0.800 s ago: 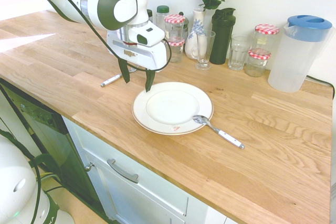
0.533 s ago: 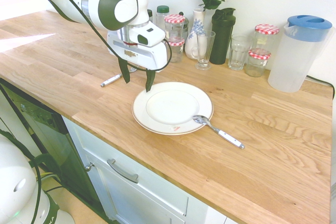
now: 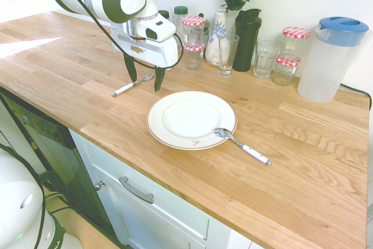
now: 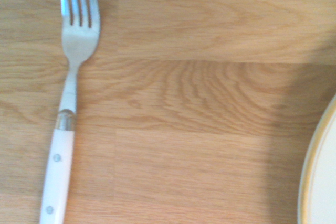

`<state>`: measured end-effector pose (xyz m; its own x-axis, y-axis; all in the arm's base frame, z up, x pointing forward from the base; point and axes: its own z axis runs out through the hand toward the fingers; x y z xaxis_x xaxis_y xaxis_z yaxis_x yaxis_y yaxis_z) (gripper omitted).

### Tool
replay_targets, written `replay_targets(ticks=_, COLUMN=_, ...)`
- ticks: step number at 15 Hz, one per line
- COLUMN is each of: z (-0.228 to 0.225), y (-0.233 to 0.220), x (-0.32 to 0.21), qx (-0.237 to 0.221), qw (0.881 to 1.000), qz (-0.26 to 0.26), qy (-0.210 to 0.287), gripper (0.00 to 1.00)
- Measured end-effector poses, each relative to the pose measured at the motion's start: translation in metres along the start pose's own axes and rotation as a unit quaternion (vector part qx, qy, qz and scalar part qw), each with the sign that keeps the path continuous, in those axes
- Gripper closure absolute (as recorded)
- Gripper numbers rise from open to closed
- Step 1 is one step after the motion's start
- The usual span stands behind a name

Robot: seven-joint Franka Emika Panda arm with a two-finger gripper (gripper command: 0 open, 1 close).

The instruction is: Put the fork into the plate

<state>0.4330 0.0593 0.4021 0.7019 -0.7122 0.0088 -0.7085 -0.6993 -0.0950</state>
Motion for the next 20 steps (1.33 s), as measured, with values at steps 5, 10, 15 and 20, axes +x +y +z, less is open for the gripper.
replay_targets(ticks=5, z=-0.008, y=-0.043, x=-0.027, qx=-0.003, qw=1.000, qz=-0.003, qy=-0.015, gripper=0.00)
replay_targets(ticks=10, z=0.002, y=-0.086, x=-0.055, qx=-0.034, qw=0.999, qz=0.008, qy=-0.035, gripper=0.00)
replay_targets(ticks=15, z=0.020, y=-0.105, x=-0.069, qx=-0.077, qw=0.996, qz=0.029, qy=-0.037, gripper=0.00)
replay_targets(ticks=20, z=0.050, y=-0.114, x=-0.058, qx=-0.083, qw=0.995, qz=0.038, qy=-0.050, gripper=0.00)
